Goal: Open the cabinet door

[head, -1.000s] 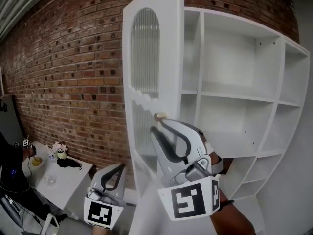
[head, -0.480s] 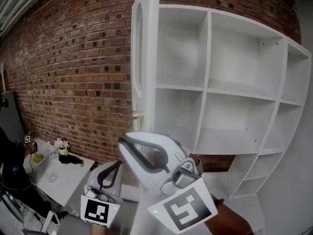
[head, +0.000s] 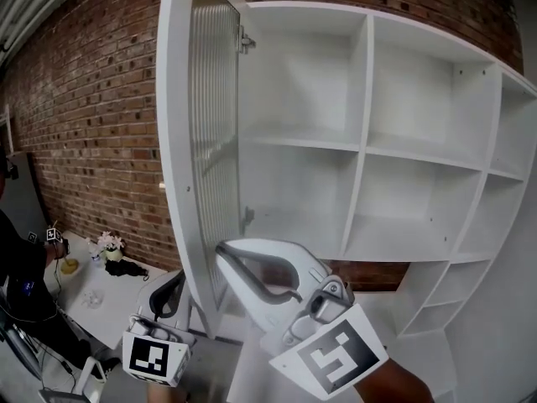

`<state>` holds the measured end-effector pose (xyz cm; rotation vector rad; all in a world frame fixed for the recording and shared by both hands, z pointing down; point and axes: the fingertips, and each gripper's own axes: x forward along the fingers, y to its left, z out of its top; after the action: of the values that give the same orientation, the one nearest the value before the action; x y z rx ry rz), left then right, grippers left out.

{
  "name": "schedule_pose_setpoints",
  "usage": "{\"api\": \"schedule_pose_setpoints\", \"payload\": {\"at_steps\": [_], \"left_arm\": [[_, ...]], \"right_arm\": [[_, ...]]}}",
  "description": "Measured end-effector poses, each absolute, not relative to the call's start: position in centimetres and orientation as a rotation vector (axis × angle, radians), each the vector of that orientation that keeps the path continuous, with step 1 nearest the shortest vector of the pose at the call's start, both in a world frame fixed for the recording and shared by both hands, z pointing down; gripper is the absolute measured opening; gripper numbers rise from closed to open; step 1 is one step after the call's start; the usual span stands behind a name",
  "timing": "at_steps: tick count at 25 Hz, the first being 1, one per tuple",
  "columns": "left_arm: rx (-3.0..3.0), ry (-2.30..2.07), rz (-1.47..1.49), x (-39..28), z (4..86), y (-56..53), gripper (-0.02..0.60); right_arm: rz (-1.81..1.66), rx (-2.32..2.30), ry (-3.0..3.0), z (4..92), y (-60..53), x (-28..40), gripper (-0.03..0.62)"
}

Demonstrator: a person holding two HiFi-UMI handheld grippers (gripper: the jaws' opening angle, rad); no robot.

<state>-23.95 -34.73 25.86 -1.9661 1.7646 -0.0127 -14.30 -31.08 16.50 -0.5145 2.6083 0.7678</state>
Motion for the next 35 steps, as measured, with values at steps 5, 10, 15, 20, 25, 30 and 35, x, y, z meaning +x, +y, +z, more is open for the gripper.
{"api": "schedule_pose_setpoints", "payload": {"at_steps": [5,10,15,20,25,30,35], "left_arm": [[-1.911,1.817,-0.028,-27.0,25.7,-34.2,0.002],[-1.923,1.805,-0.046,-26.9,25.9,-34.1,0.002],[-1.940,1.804,-0.060,-26.5,26.5,-34.4,0.002],[-1.946,1.813,-0.068,-26.7,26.9,-34.4,0.002],[-1.954,1.811,-0.080,-26.5,27.2,-34.3,0.002],[-1.953,1.814,-0.084,-26.8,27.3,-34.2,0.002],[-1.955,1.811,-0.090,-26.8,27.4,-34.1,0.002]], "right_arm": [[0.906,-0.534,2.809,18.3,-32.7,-14.3,0.009],[0.740,-0.606,2.907,21.0,-35.0,-13.4,0.008],[0.669,-0.669,2.947,22.5,-36.6,-11.8,0.008],[0.592,-0.703,2.948,23.2,-37.4,-10.8,0.008],[0.574,-0.748,2.967,24.4,-38.0,-10.2,0.006],[0.540,-0.761,2.969,25.1,-38.4,-9.9,0.006],[0.535,-0.767,2.969,25.3,-38.4,-9.8,0.006]]}}
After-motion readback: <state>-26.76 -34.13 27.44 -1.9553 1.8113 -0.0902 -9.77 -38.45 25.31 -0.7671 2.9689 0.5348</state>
